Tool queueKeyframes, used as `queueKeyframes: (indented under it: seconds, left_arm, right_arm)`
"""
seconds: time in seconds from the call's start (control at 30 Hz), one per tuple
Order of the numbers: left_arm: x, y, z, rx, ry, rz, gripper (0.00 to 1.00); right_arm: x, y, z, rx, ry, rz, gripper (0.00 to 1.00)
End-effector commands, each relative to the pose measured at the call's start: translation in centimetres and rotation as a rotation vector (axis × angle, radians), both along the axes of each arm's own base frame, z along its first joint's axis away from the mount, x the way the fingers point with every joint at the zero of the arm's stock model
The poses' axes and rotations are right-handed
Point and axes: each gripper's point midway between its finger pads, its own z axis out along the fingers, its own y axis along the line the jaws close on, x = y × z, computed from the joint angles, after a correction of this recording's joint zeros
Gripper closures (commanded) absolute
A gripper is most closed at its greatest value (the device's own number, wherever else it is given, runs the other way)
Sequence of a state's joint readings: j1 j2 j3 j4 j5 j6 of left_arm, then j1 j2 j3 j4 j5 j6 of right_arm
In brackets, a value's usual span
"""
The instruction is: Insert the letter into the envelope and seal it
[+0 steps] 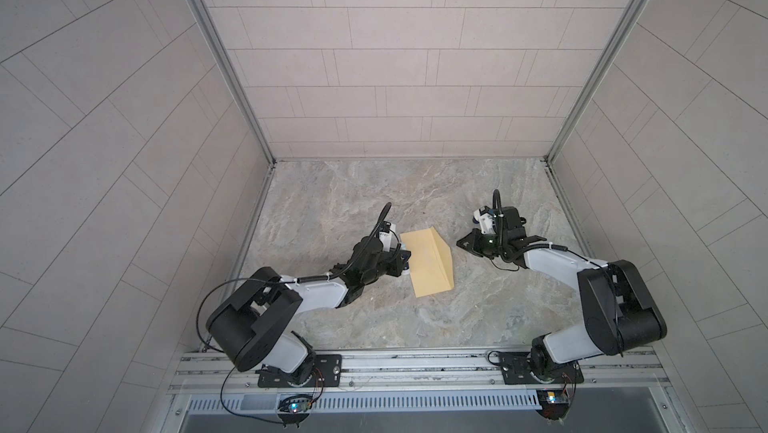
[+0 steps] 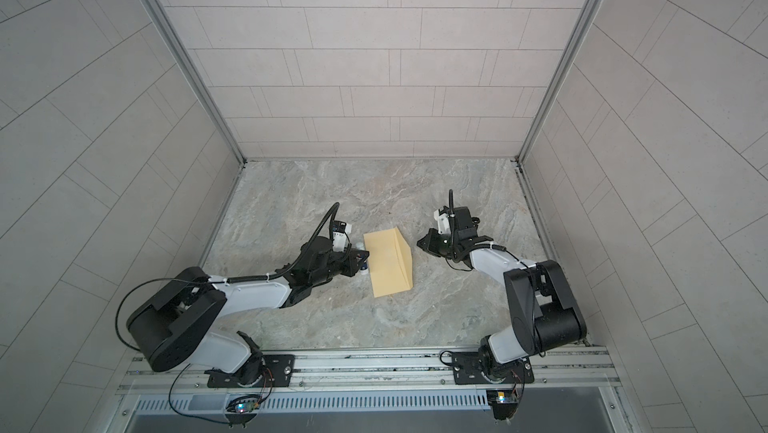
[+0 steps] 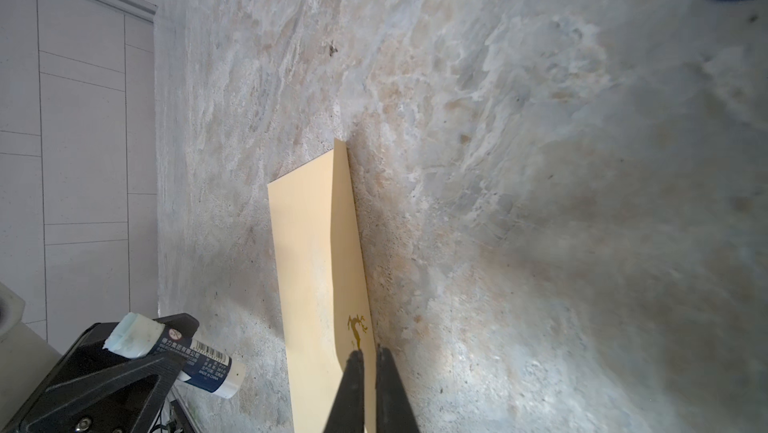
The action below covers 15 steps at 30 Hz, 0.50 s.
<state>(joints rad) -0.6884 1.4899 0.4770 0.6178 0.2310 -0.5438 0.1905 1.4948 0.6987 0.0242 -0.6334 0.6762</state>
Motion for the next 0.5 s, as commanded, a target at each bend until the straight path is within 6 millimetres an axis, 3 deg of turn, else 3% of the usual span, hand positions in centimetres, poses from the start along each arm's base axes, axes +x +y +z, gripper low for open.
queueKeyframes:
  seconds: [0.0,0.47]
  left_arm:
    - [0.2,-0.7,0.5,-0.031,-0.028,-0.009,1.0]
    - [0.7,-1.4,-2.7,-0.011,0.024,-0.013,1.0]
  right_arm:
    - [0.6,0.4,0.0,0.04,-0.004,-0.011,0.93]
    - [0.2,2.8,-1.8,0.104,0.048,0.027,0.94]
